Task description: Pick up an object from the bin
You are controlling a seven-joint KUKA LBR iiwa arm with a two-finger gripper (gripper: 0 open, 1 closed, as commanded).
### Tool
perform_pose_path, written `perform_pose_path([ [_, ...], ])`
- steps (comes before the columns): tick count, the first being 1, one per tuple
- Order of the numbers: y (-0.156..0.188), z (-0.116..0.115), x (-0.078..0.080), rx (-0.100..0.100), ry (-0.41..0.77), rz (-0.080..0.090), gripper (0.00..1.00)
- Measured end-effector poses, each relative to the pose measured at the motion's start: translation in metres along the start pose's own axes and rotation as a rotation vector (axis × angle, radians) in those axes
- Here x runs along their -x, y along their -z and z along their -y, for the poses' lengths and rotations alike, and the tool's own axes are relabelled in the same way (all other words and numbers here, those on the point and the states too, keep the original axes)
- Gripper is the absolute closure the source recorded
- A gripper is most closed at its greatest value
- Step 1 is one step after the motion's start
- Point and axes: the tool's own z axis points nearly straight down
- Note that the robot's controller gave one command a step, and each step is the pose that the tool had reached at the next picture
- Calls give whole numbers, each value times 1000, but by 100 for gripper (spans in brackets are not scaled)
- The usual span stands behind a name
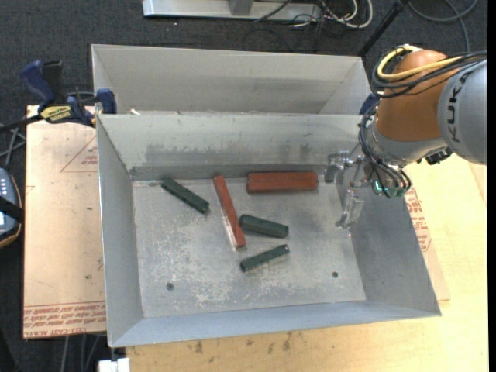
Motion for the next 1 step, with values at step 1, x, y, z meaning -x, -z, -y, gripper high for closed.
perform_pose_path([
  [1, 5, 0, 2, -1, 2, 8, 0],
])
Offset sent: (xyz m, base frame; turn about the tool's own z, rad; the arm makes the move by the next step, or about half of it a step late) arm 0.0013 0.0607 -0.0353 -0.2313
